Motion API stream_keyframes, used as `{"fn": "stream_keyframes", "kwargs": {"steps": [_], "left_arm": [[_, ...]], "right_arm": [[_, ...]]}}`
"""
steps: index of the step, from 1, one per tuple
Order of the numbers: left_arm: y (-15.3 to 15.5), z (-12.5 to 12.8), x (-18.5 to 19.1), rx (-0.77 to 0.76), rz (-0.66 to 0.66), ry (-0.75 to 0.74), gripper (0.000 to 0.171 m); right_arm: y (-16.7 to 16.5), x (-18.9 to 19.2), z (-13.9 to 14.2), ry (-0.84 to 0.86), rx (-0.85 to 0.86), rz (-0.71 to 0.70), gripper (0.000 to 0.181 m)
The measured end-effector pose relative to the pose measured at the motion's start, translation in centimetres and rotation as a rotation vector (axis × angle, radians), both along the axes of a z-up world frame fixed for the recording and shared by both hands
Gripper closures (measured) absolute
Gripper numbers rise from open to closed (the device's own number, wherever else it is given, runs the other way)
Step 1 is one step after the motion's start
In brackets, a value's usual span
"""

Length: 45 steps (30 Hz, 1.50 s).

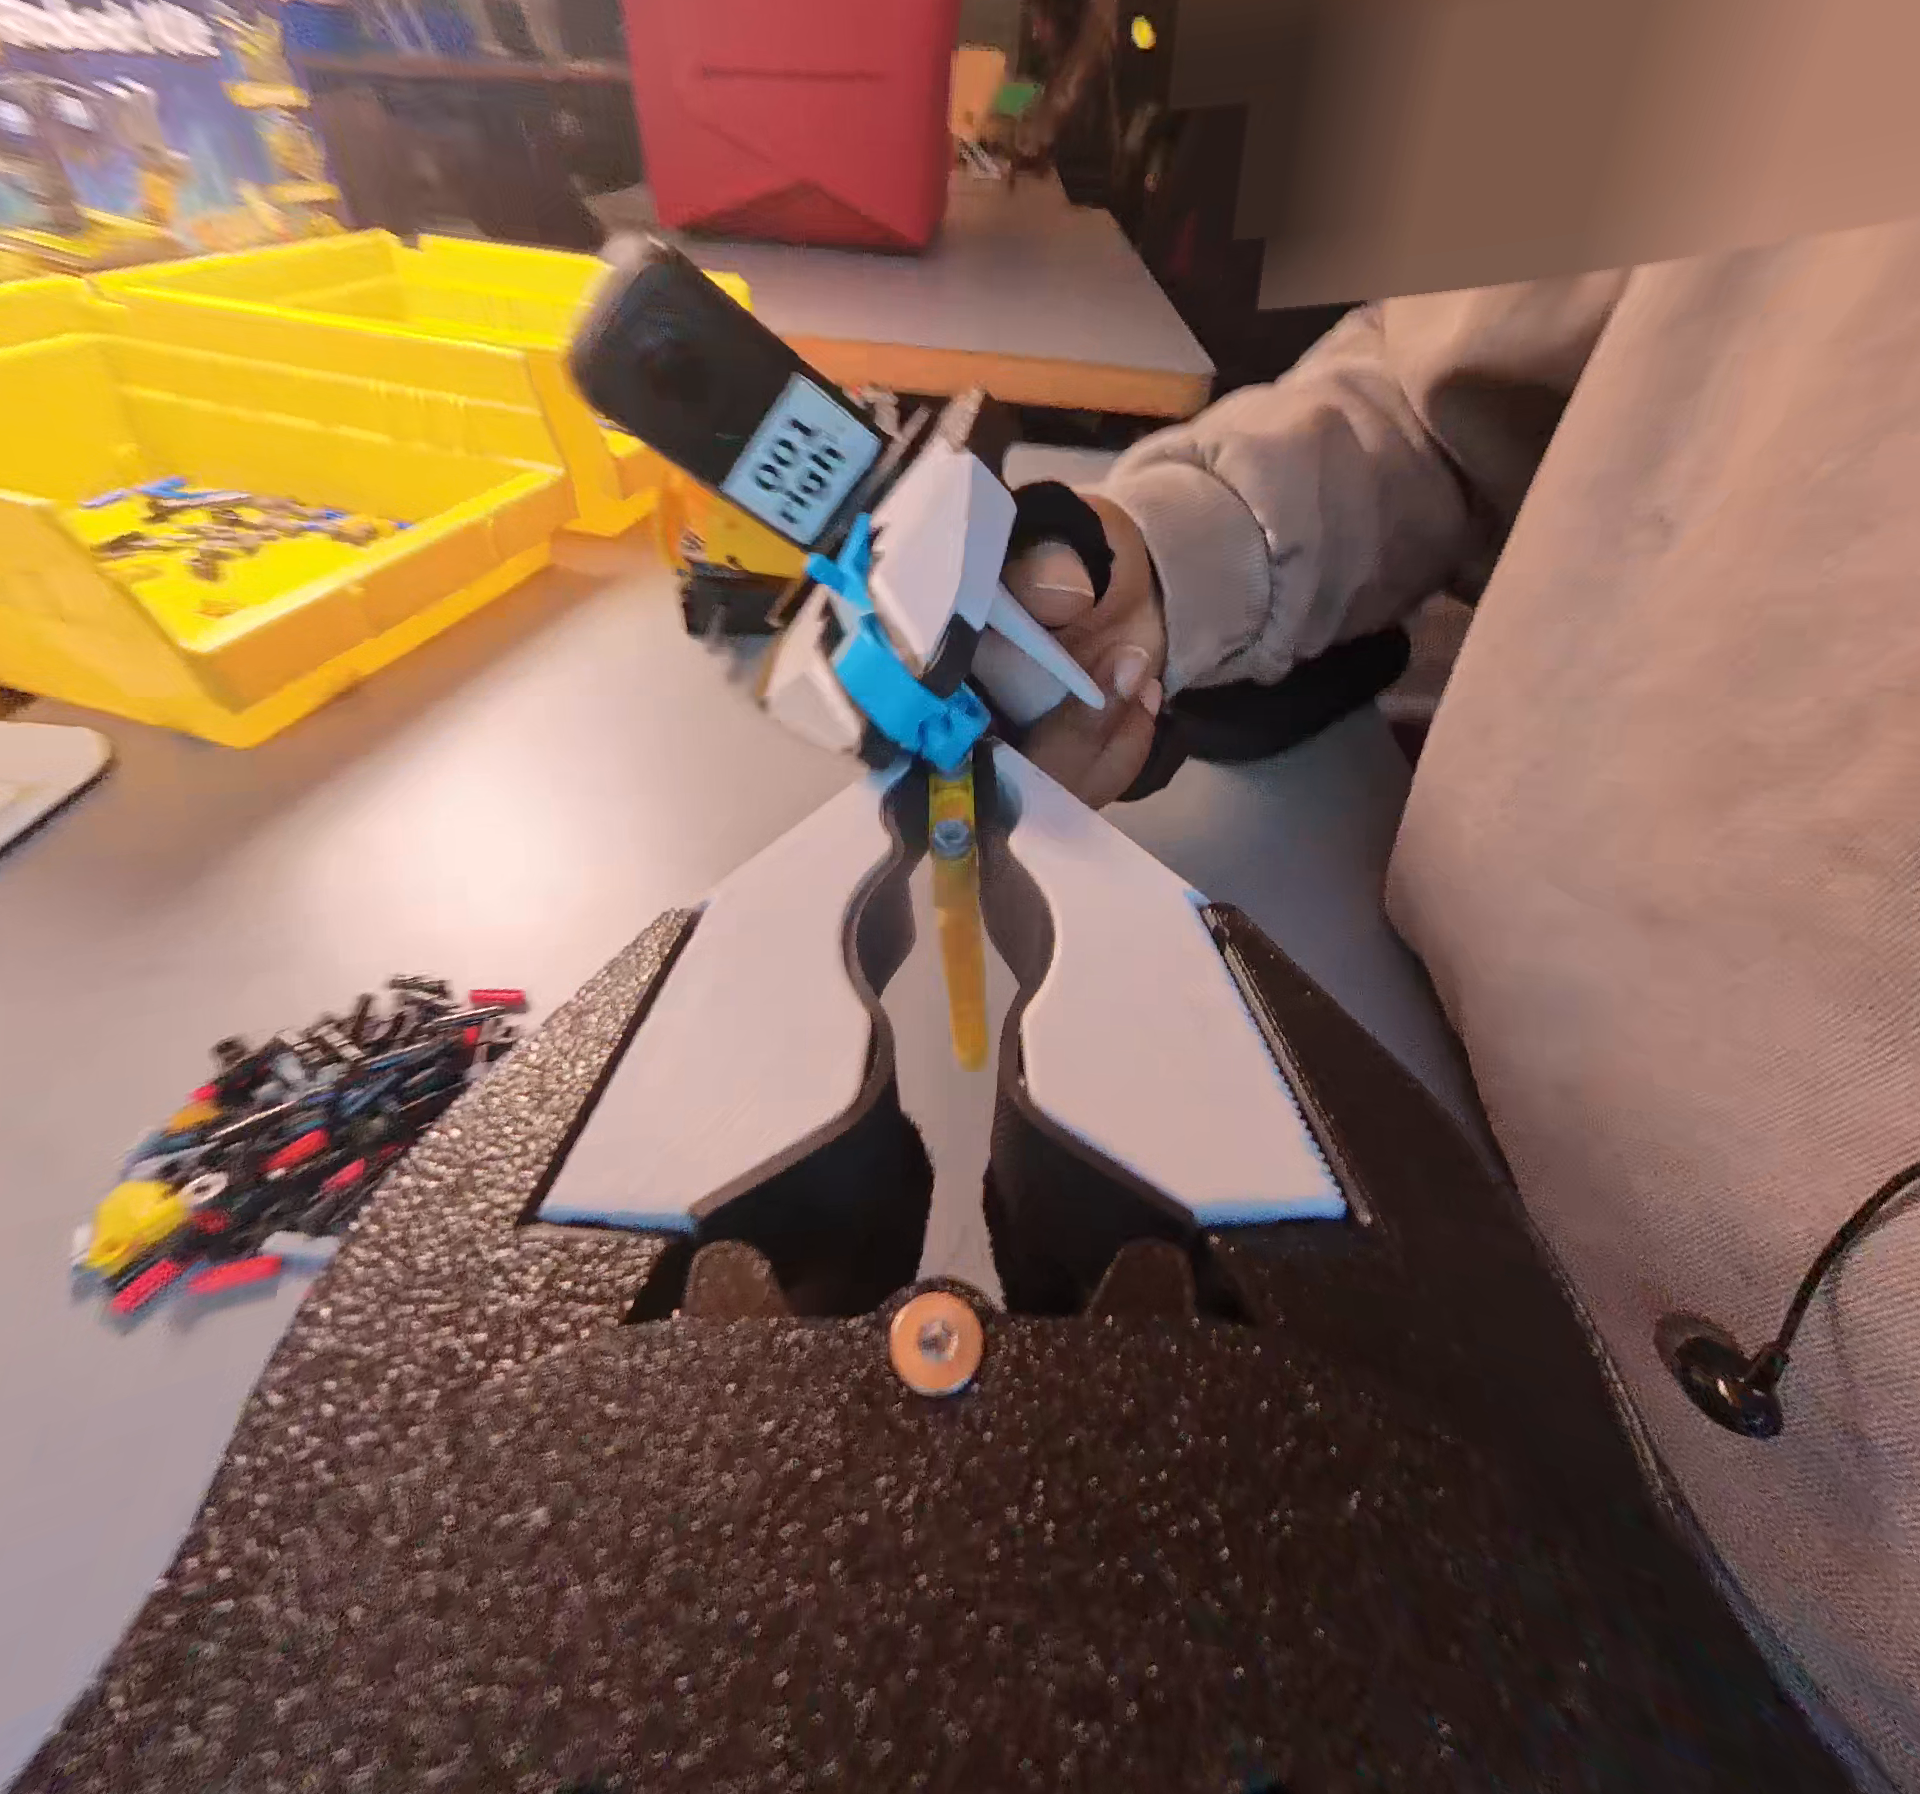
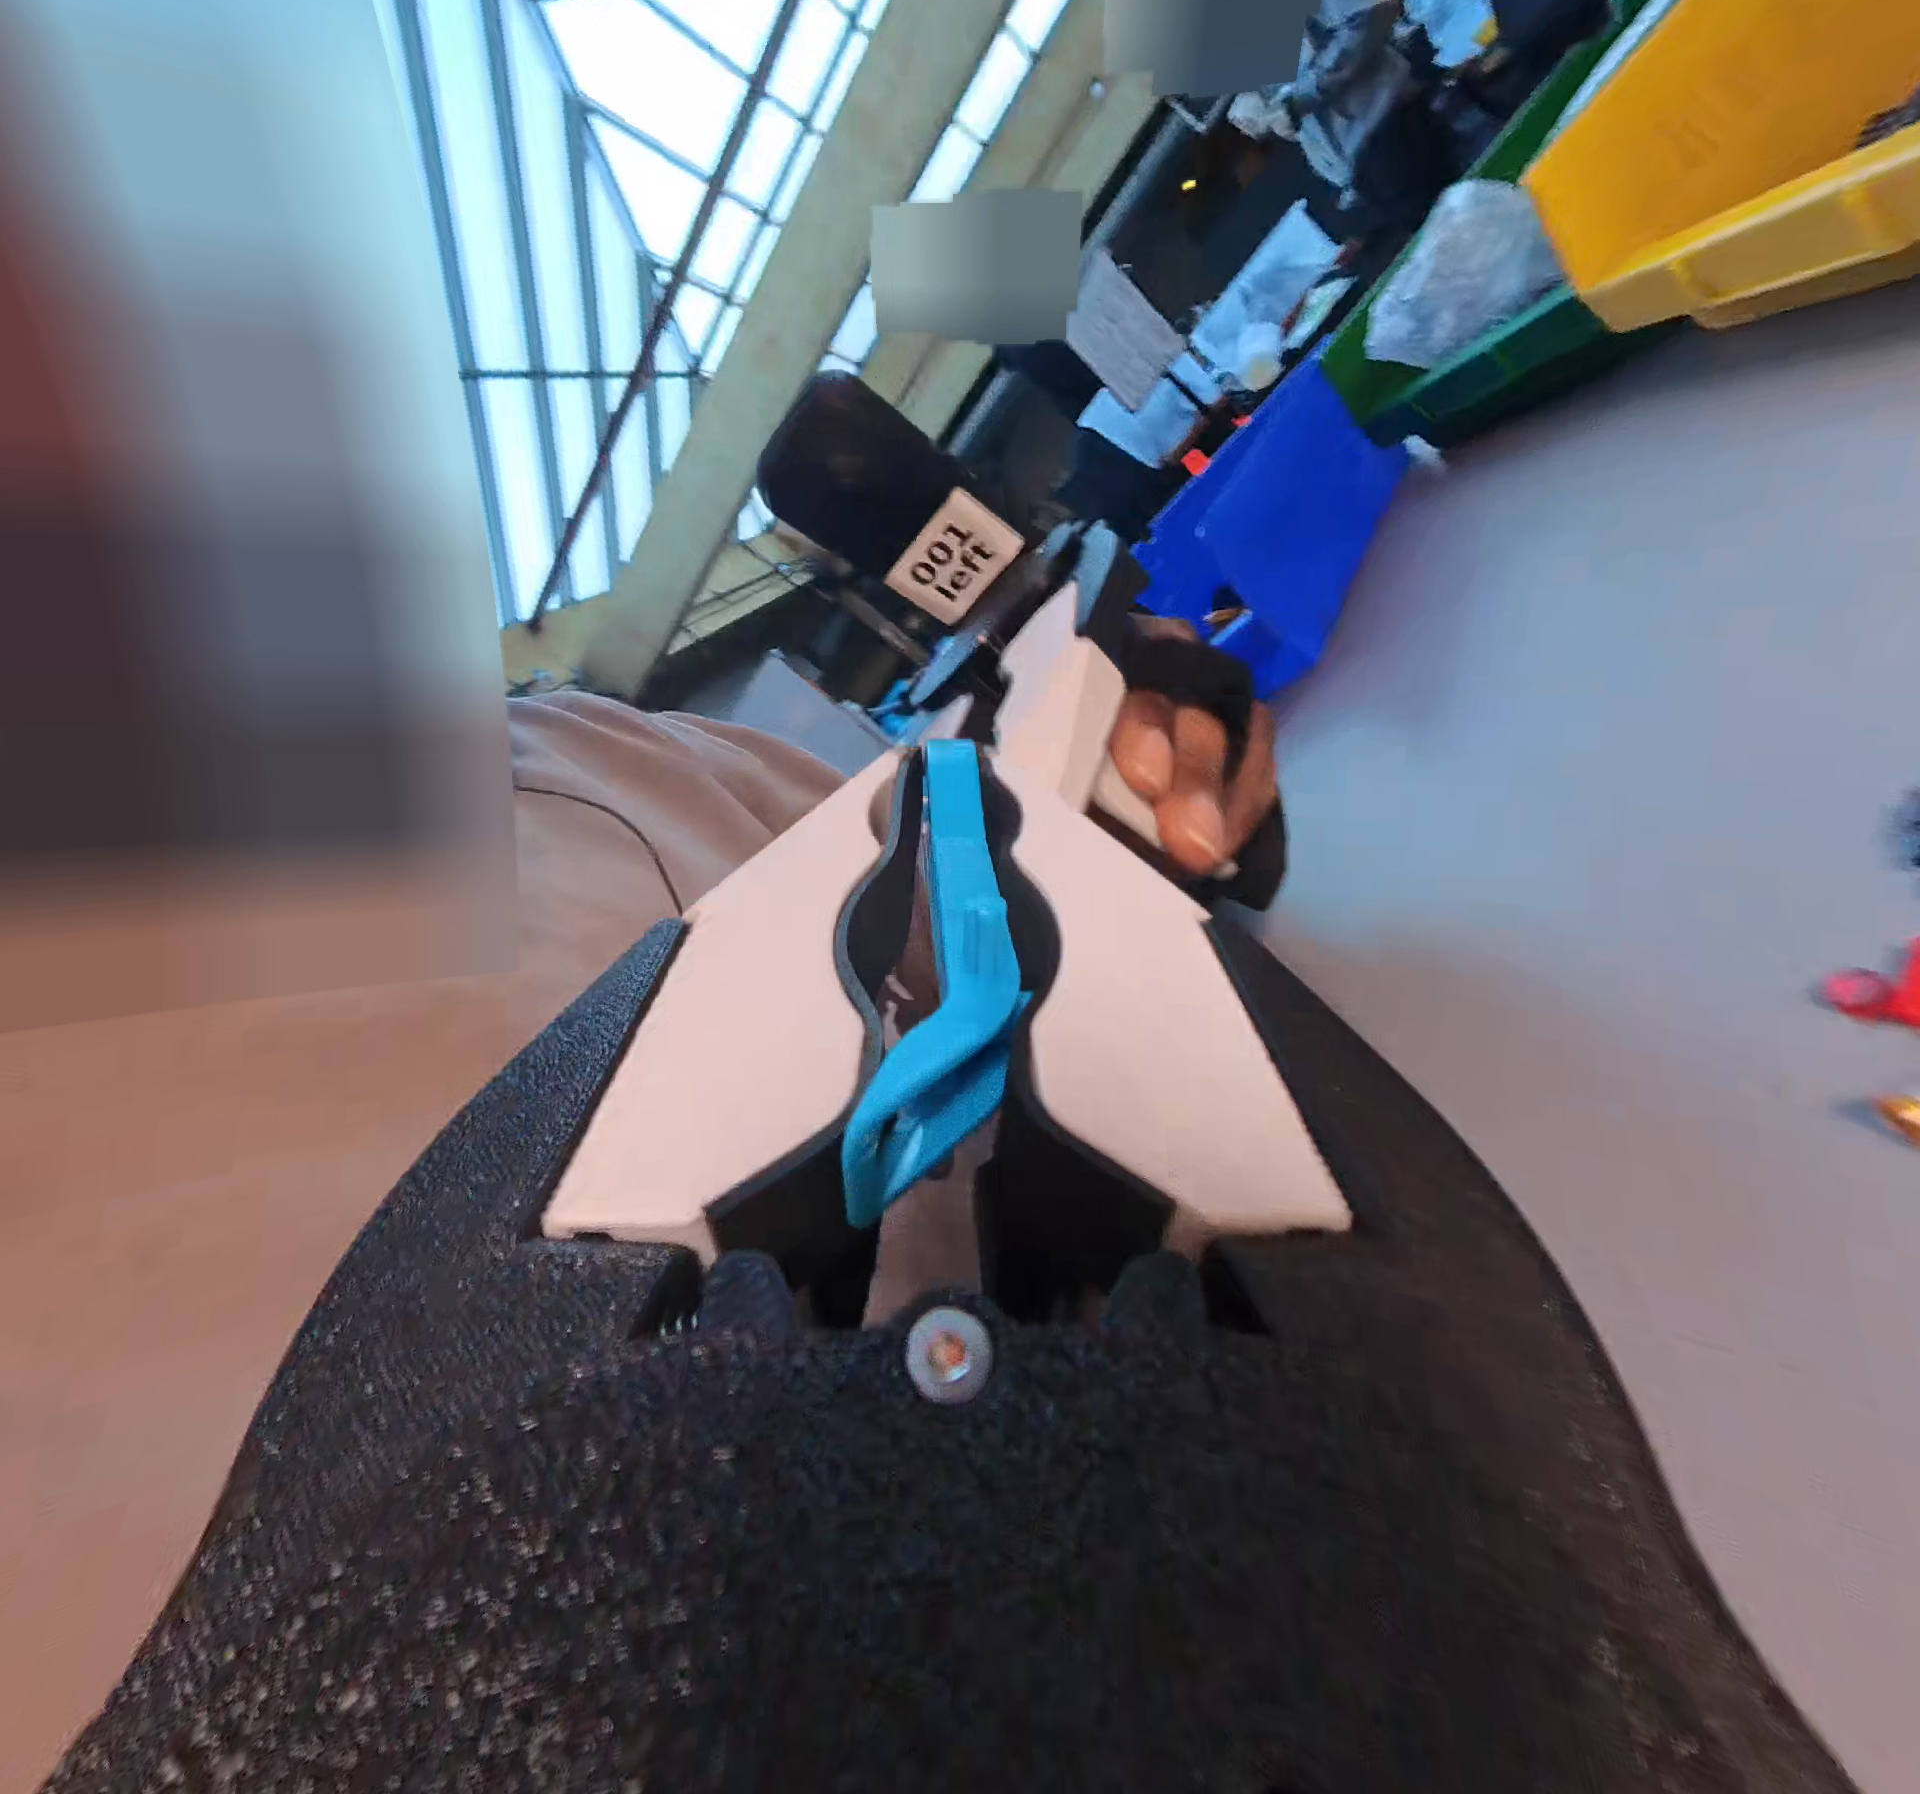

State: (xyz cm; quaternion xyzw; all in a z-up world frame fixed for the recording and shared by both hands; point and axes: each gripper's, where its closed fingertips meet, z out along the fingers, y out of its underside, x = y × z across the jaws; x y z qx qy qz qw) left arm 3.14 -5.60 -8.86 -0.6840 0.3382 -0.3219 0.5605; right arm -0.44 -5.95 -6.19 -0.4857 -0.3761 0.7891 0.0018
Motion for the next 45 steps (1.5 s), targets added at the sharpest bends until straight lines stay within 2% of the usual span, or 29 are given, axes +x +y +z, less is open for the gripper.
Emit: {"fn": "stream_keyframes", "kwargs": {"steps": [1,4,6,12,14,19,21,26,29,34,45], "left_arm": [[0.1,0.0,0.4,0.039,0.018,0.015,0.166],[1.1,3.1,-2.8,0.051,0.104,-0.147,0.165],[1.2,3.2,-4.0,0.081,0.139,-0.100,0.166],[1.1,2.9,-3.3,0.098,0.113,-0.068,0.165],[1.0,2.0,-2.8,0.076,0.095,-0.035,0.165],[1.2,-3.4,-1.9,-0.037,0.081,0.183,0.166],[1.4,-4.6,-1.8,-0.061,0.084,0.221,0.165],[1.9,-5.9,-2.1,-0.089,0.109,0.251,0.161],[2.1,-5.8,-2.2,-0.105,0.112,0.221,0.166],[2.7,-5.9,-2.7,-0.173,0.118,0.160,0.165],[2.5,-6.9,-4.0,-0.189,0.153,0.247,0.153]], "right_arm": [[-0.9,-0.4,0.0,0.010,0.021,0.016,0.174],[2.8,-0.3,1.5,0.086,-0.030,-0.137,0.174],[4.5,0.6,1.8,0.101,-0.048,-0.175,0.173],[4.0,1.3,2.2,0.135,0.076,-0.205,0.172],[3.4,1.1,1.9,0.140,0.171,-0.214,0.172],[3.5,0.3,0.1,0.093,0.334,-0.265,0.172],[3.9,0.2,-0.9,0.056,0.380,-0.280,0.171],[4.6,0.2,-2.7,-0.006,0.450,-0.295,0.171],[4.6,0.2,-3.1,-0.020,0.452,-0.281,0.171],[4.0,0.1,-3.7,-0.033,0.469,-0.252,0.171],[3.8,-0.2,-4.2,-0.049,0.494,-0.253,0.171]]}}
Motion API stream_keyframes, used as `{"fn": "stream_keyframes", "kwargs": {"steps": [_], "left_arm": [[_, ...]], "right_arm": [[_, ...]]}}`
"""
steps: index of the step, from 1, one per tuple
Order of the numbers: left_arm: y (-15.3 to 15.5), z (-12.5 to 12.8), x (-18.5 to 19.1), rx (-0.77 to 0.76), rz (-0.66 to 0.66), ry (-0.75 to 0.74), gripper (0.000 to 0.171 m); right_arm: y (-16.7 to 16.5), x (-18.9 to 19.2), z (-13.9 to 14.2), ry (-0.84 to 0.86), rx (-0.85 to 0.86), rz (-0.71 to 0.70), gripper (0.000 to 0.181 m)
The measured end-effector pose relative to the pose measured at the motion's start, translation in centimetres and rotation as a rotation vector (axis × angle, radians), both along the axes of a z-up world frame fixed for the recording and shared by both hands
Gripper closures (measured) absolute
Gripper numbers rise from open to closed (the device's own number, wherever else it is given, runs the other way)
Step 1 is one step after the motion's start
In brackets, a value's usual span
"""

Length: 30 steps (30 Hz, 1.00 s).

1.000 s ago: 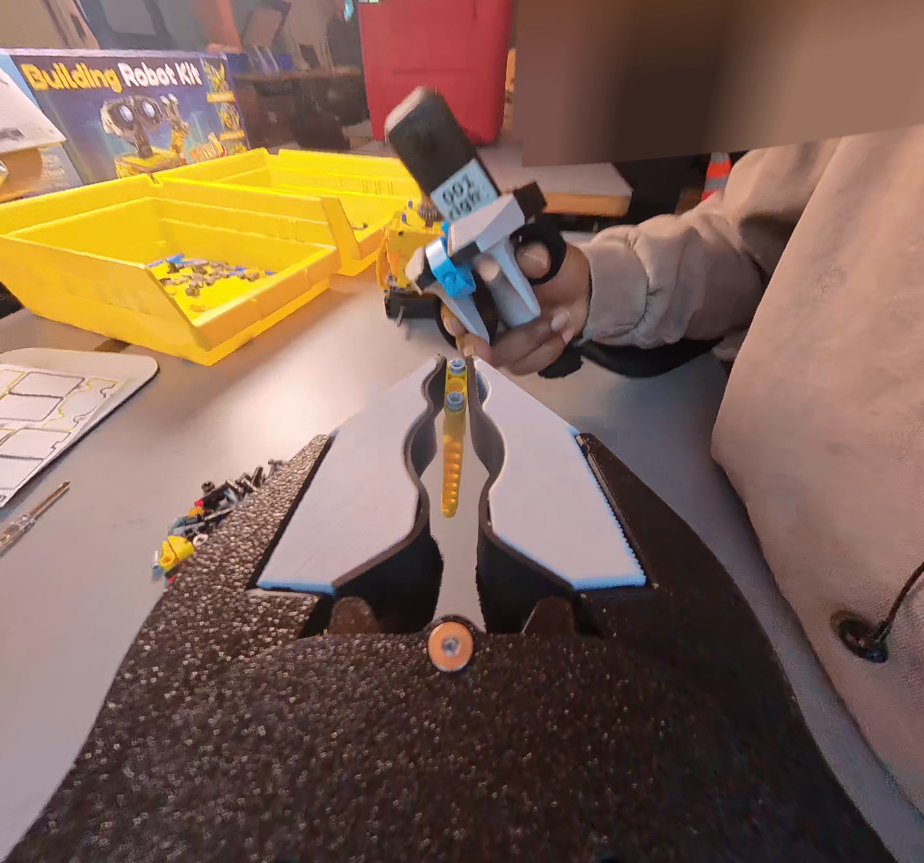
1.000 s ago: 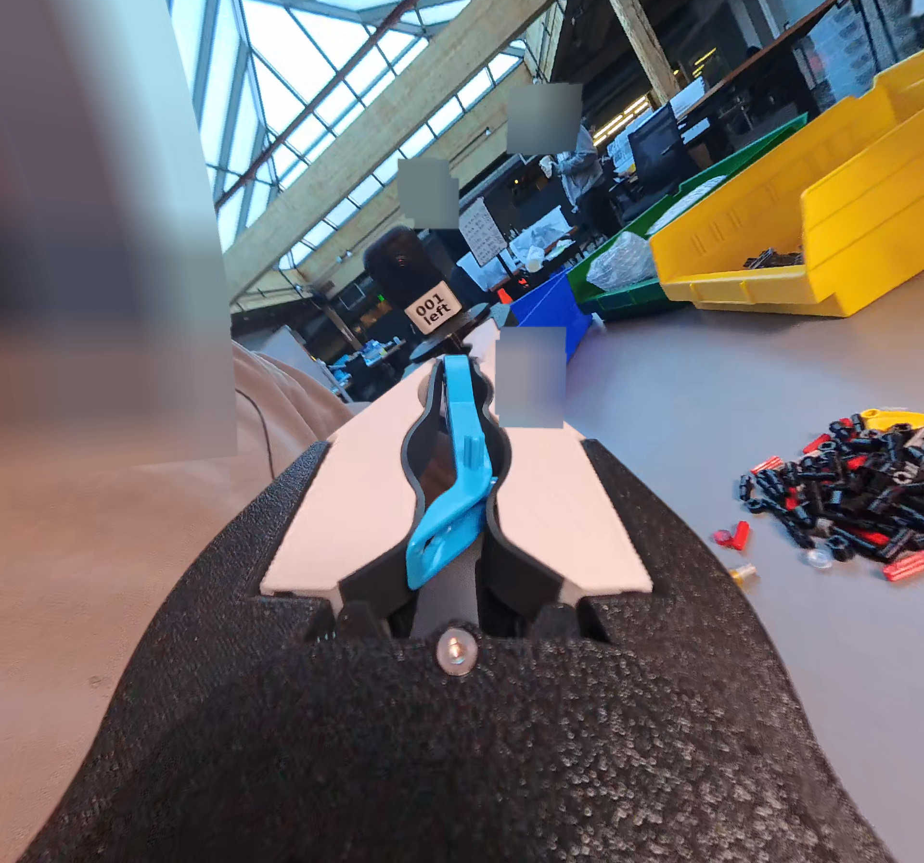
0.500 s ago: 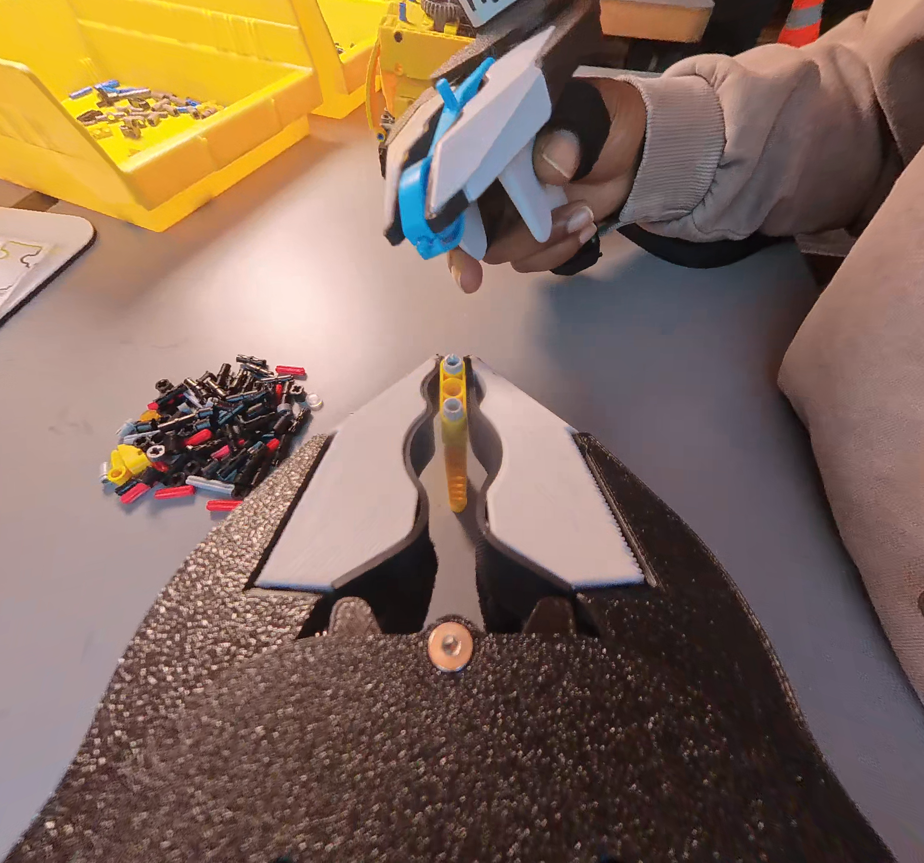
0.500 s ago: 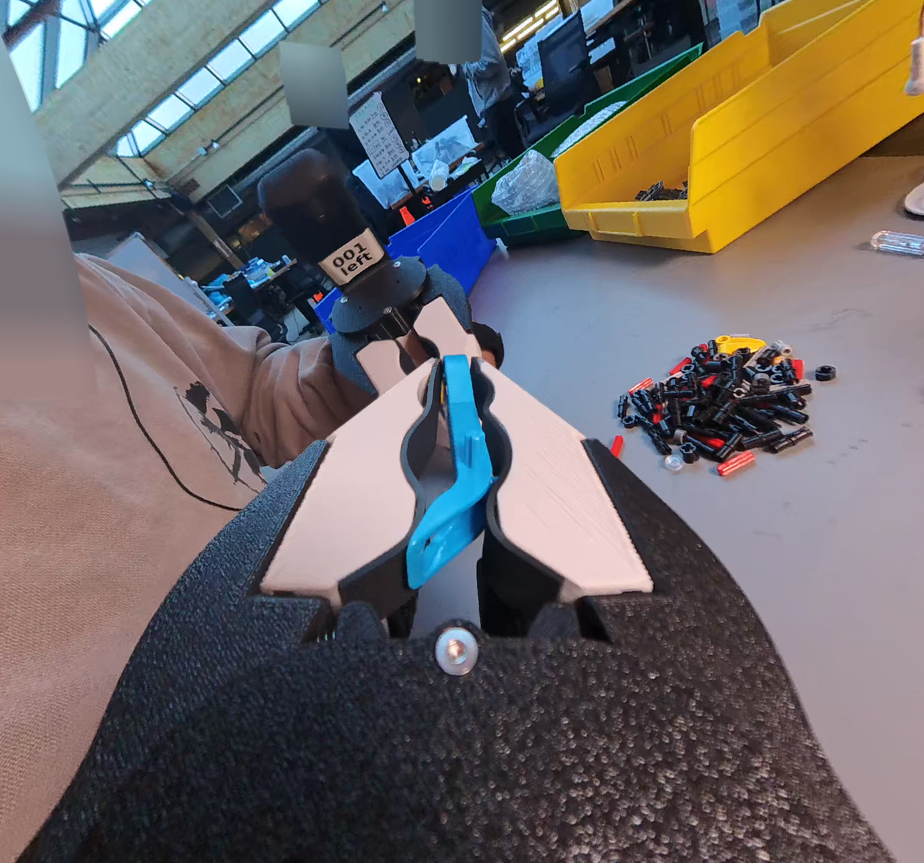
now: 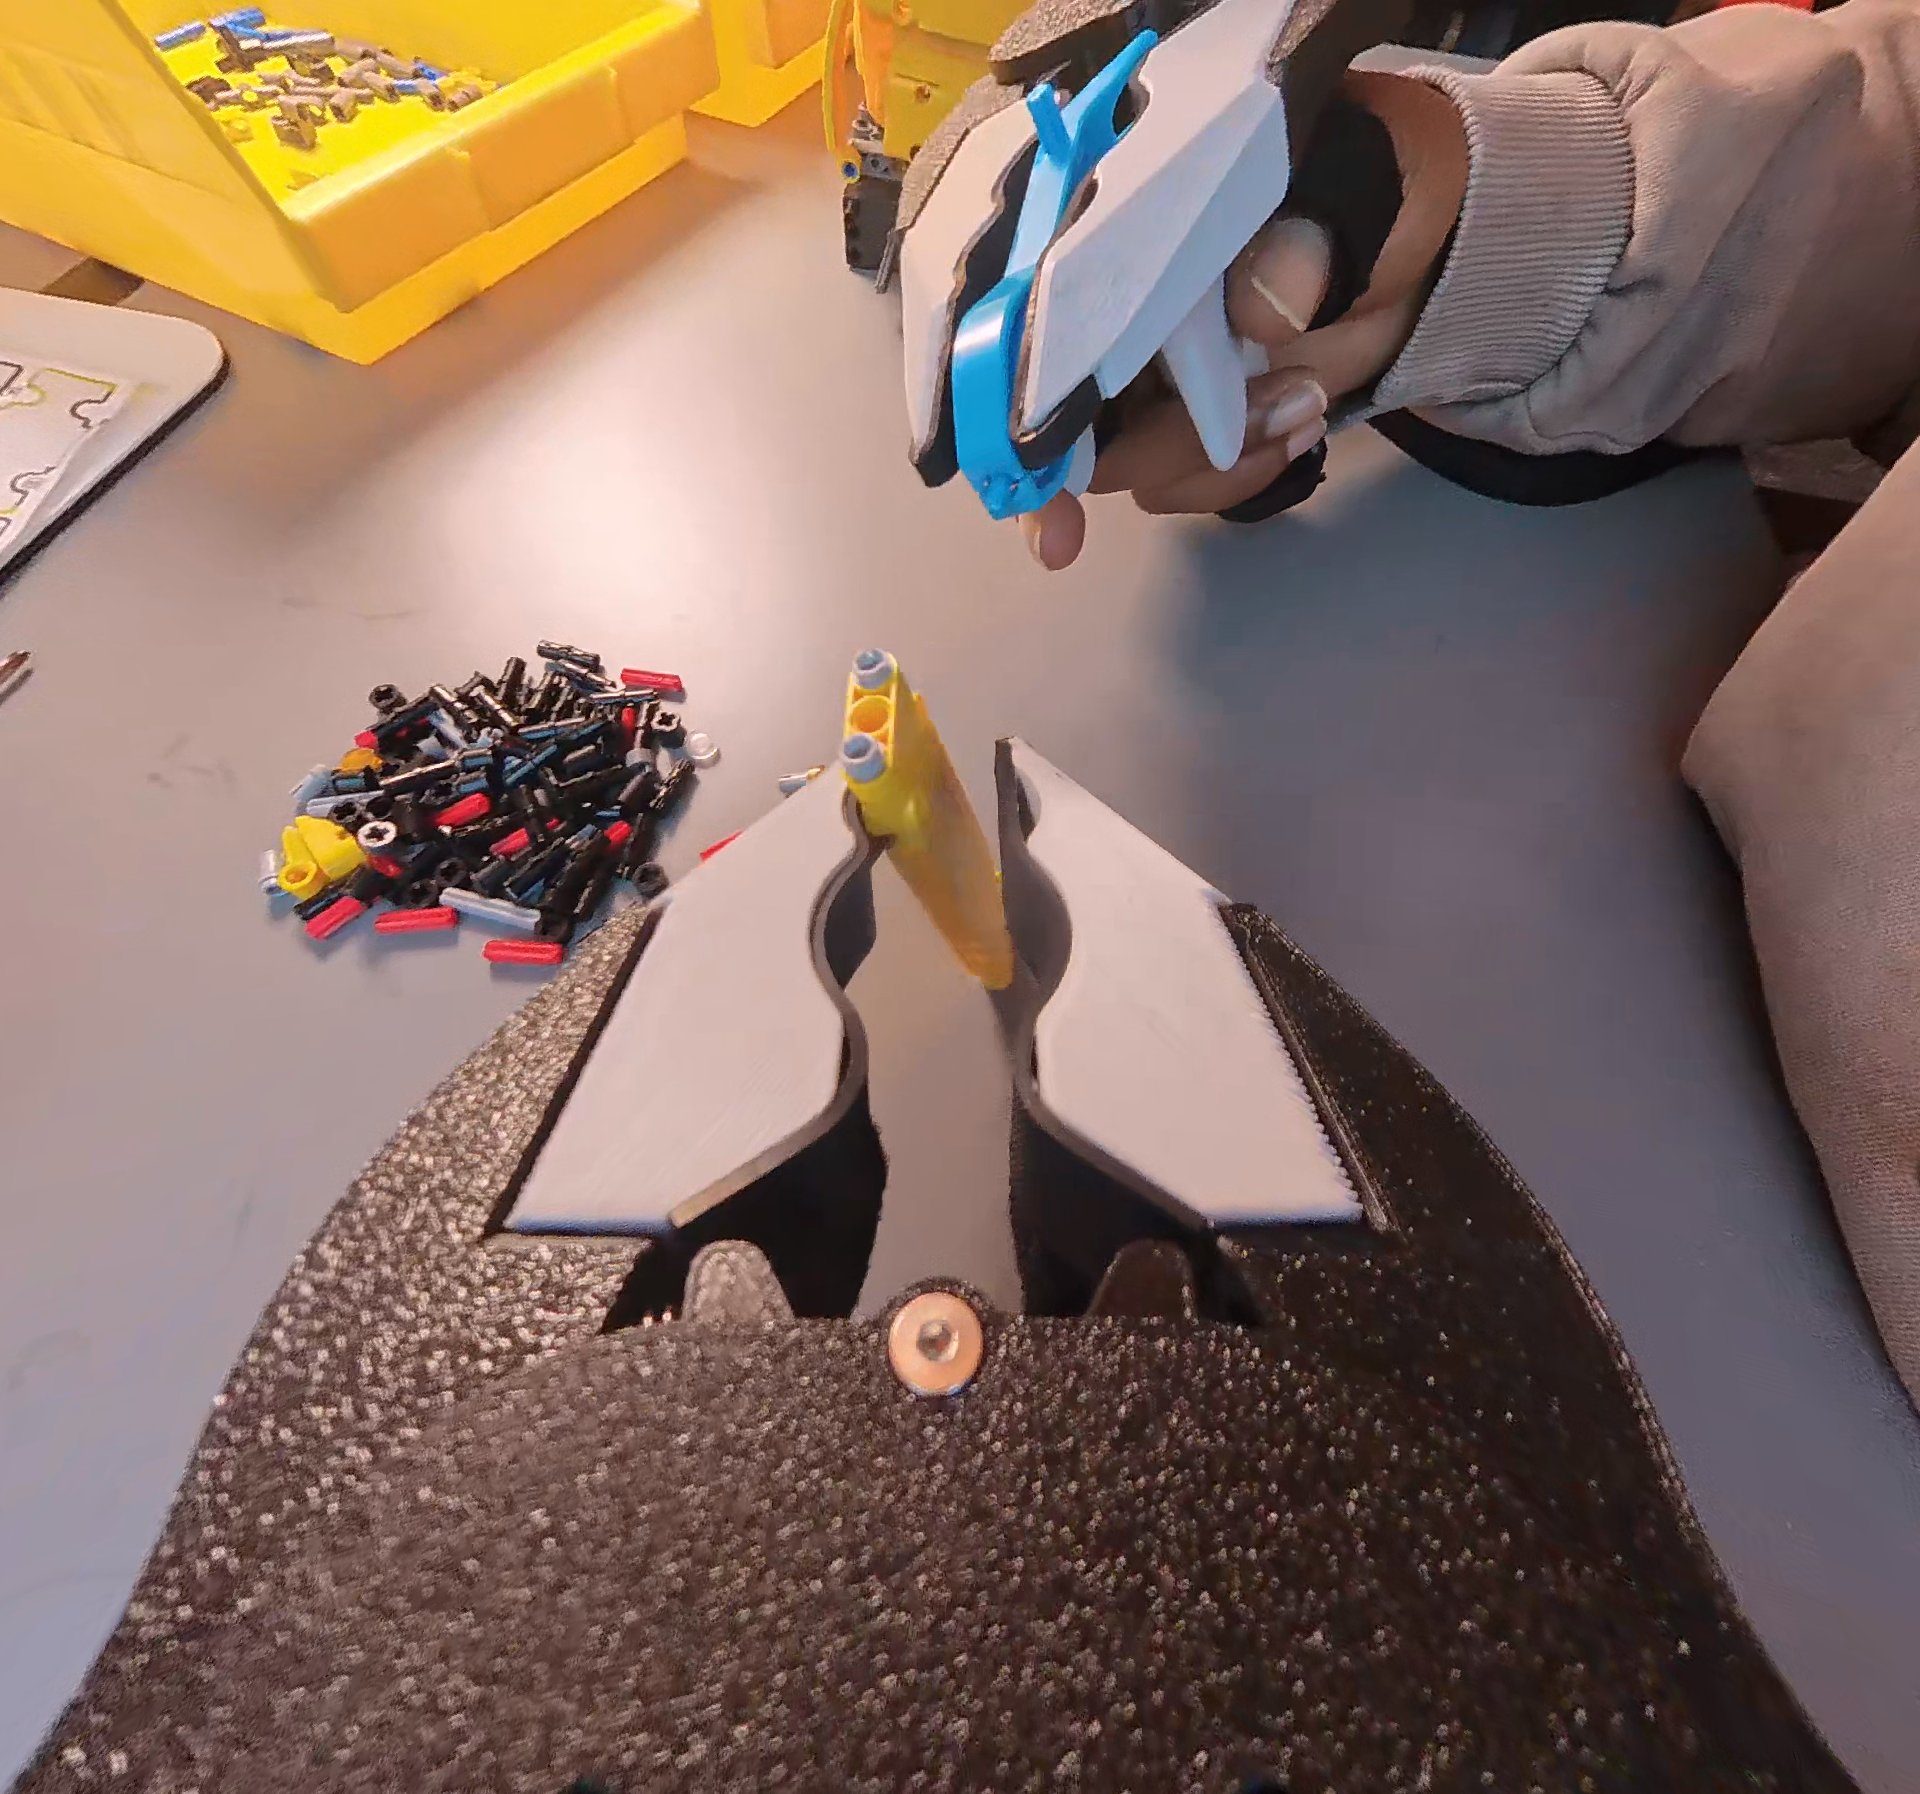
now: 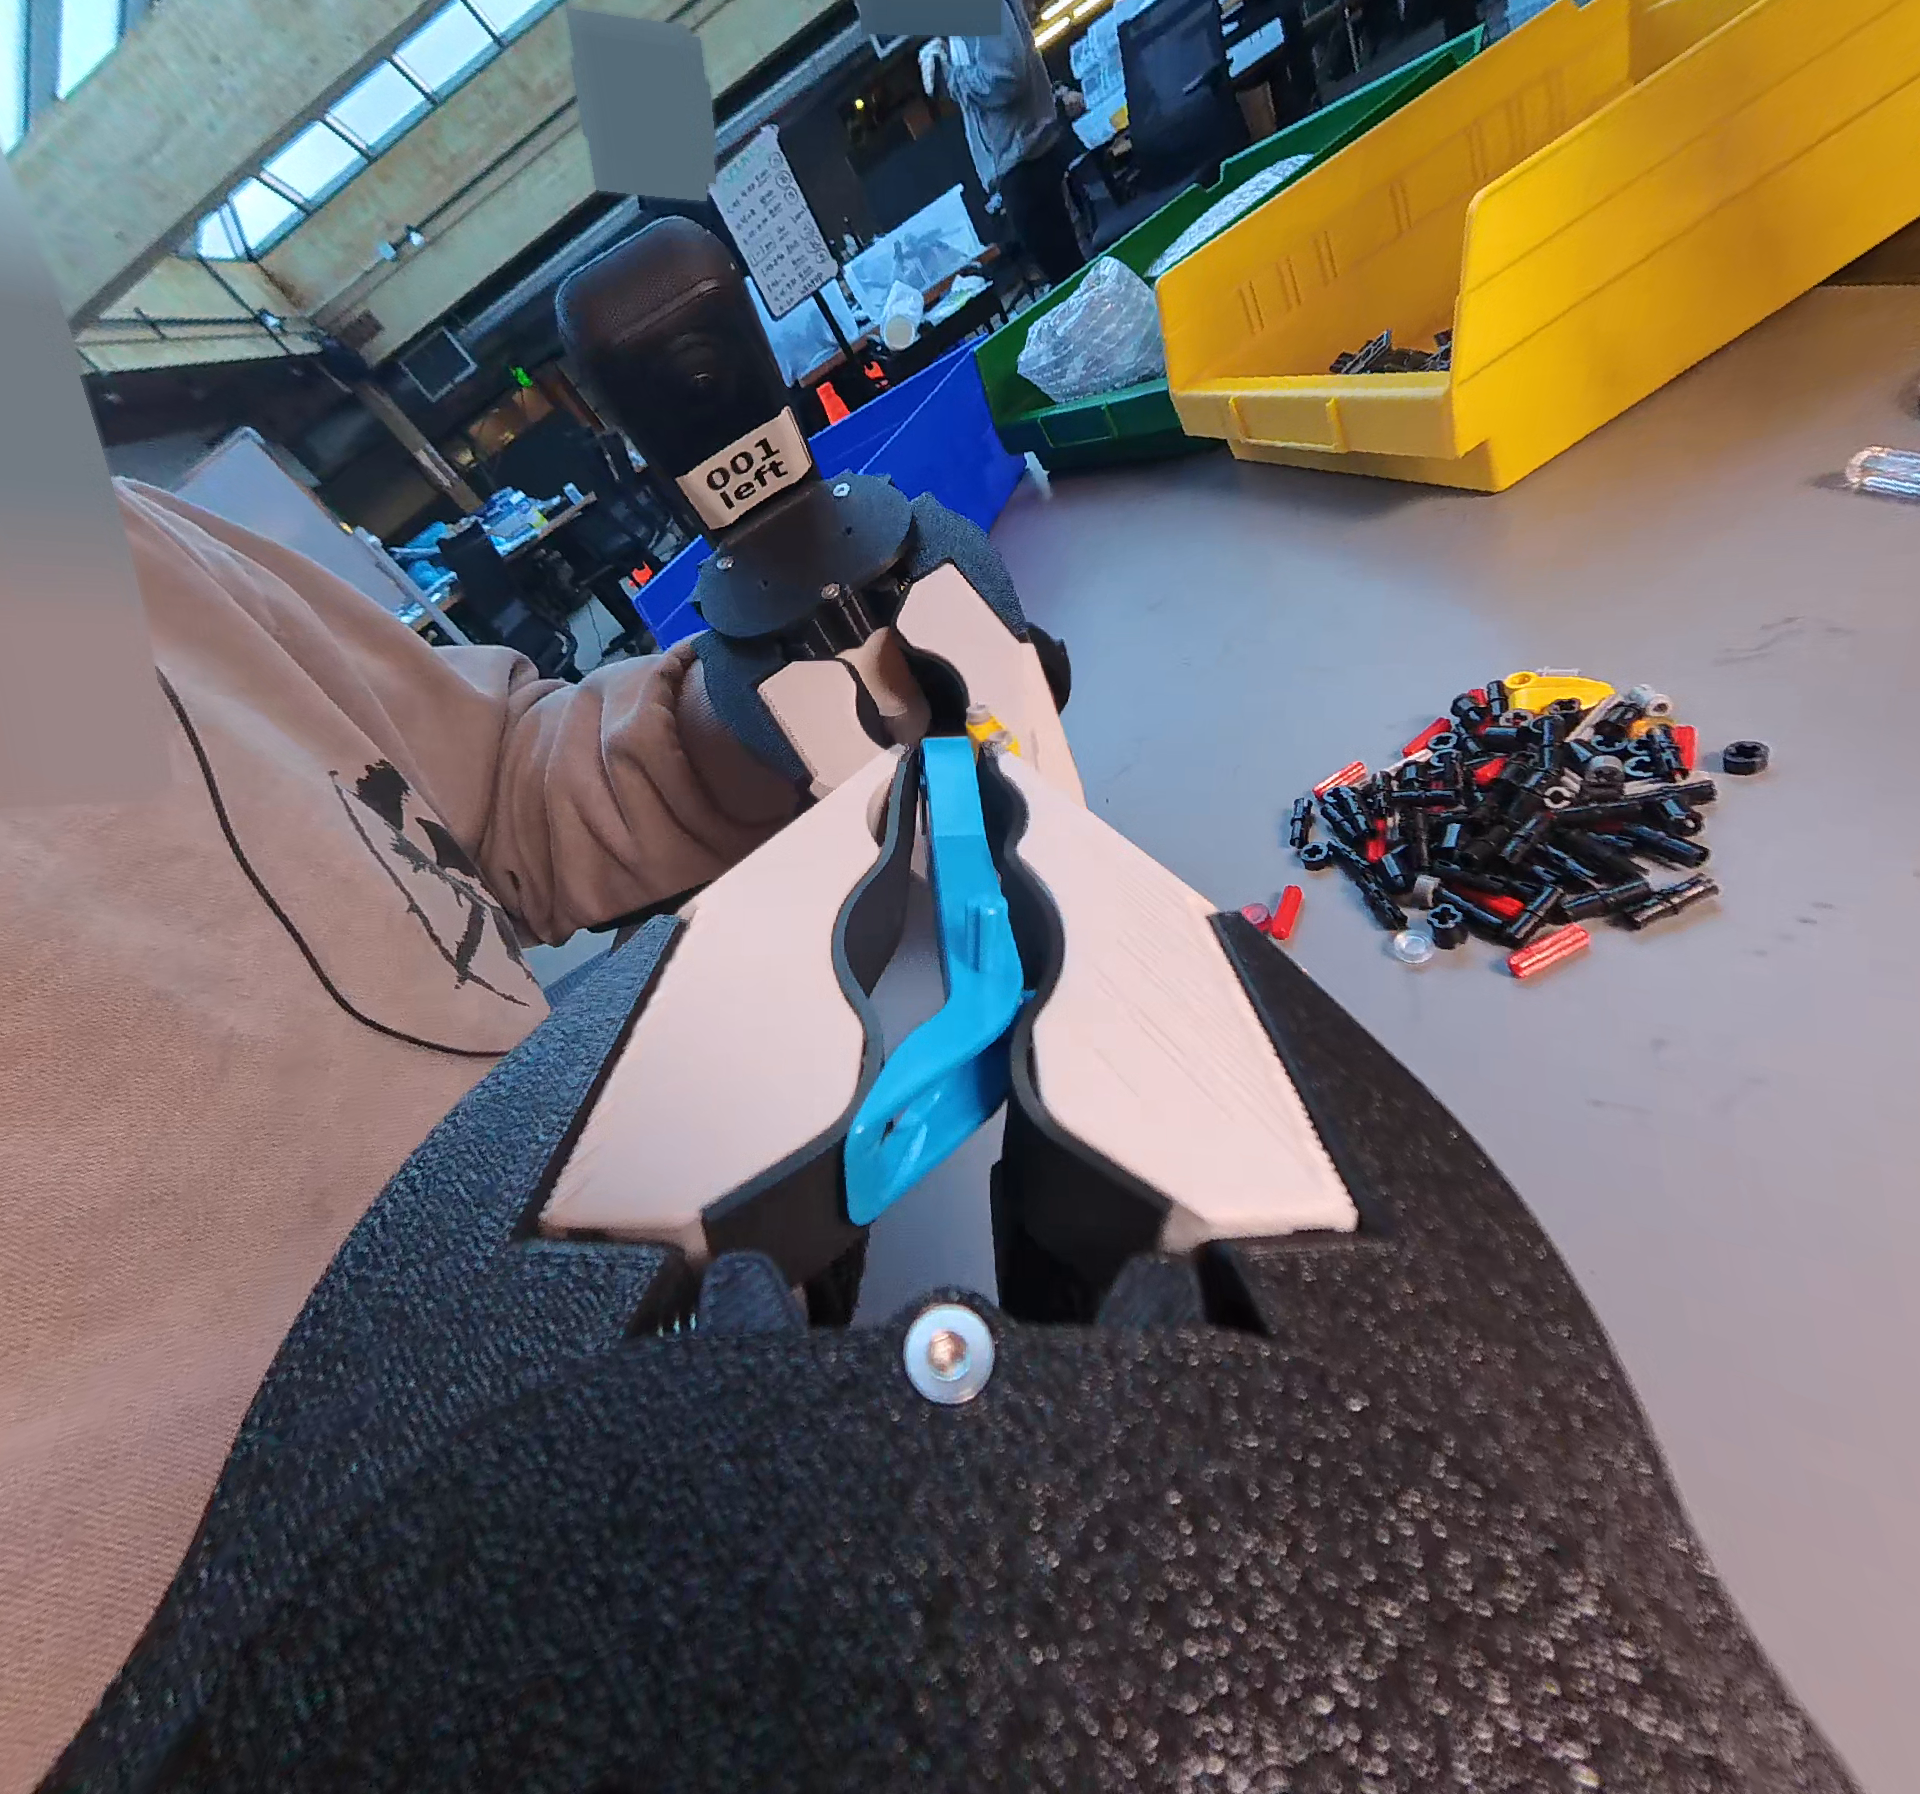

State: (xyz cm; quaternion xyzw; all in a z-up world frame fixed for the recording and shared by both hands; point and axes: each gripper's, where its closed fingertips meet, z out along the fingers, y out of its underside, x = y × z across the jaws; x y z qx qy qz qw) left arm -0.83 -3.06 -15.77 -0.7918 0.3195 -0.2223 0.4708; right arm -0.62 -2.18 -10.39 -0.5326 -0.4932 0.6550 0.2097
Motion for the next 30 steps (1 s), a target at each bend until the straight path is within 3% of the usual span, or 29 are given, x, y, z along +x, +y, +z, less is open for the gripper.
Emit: {"fn": "stream_keyframes", "kwargs": {"steps": [3,10,20,30], "left_arm": [[0.0,0.7,-0.1,0.006,0.002,-0.048,0.165],[-0.5,1.3,0.5,-0.102,-0.032,-0.143,0.165],[-0.8,0.3,1.2,-0.075,-0.032,0.044,0.166],[-0.9,0.3,1.2,-0.066,-0.026,0.076,0.166]], "right_arm": [[0.1,0.0,-0.1,-0.004,0.004,-0.005,0.171],[0.2,-0.1,0.1,0.003,-0.002,-0.016,0.171],[-1.4,-0.8,-0.6,-0.038,0.160,0.034,0.171],[-1.6,-0.6,-1.1,-0.112,0.287,0.062,0.170]]}}
